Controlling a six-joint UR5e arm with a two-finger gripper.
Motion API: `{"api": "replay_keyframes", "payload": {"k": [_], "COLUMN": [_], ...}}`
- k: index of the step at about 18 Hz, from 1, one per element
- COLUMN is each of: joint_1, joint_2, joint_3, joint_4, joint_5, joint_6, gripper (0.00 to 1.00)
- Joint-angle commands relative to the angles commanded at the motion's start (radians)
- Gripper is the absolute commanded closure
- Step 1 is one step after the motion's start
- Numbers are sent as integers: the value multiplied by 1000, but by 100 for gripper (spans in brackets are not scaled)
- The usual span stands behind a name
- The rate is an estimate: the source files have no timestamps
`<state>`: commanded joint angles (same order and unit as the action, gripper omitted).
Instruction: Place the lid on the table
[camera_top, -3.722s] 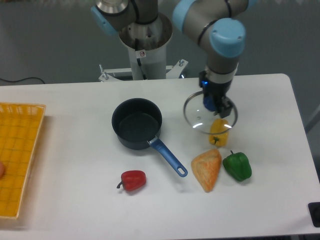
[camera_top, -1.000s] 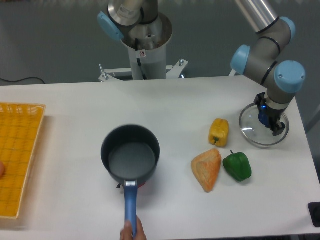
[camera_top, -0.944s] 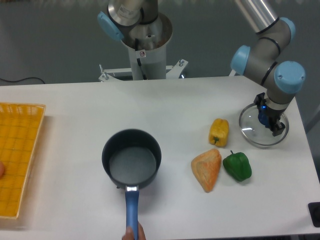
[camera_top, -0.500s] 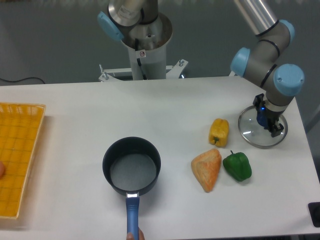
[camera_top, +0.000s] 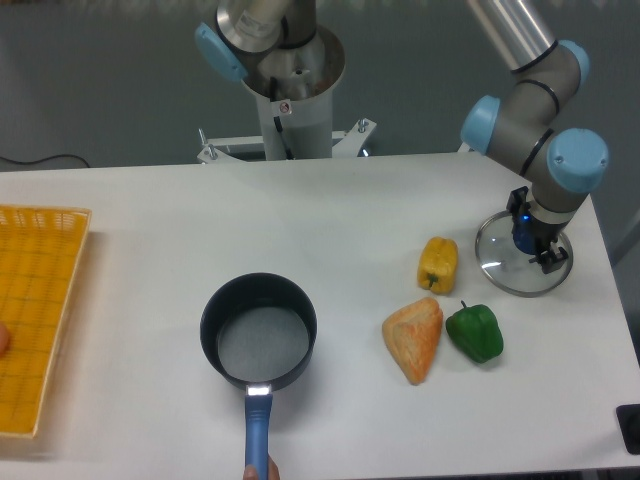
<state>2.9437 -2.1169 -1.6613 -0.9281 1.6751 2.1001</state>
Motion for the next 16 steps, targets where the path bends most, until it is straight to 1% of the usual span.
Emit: {"api": "replay_keyframes", "payload": {"k": [1, 2, 5, 8, 11, 13, 16], "joint_1": [-2, -3, -8, -9, -34, -66, -93], "joint_2": [3, 6, 14, 37, 57, 80, 127], "joint_3": [2, 2, 6, 11, 18, 17, 21], "joint_4": [0, -2, -2, -3, -5, -5, -14], "joint_5": [-2, -2, -3, -6, -9, -9, -9], "joint_6": [-2, -5, -9, -9, -31, -52, -57], "gripper": [9, 1, 0, 0, 0, 0, 0]}}
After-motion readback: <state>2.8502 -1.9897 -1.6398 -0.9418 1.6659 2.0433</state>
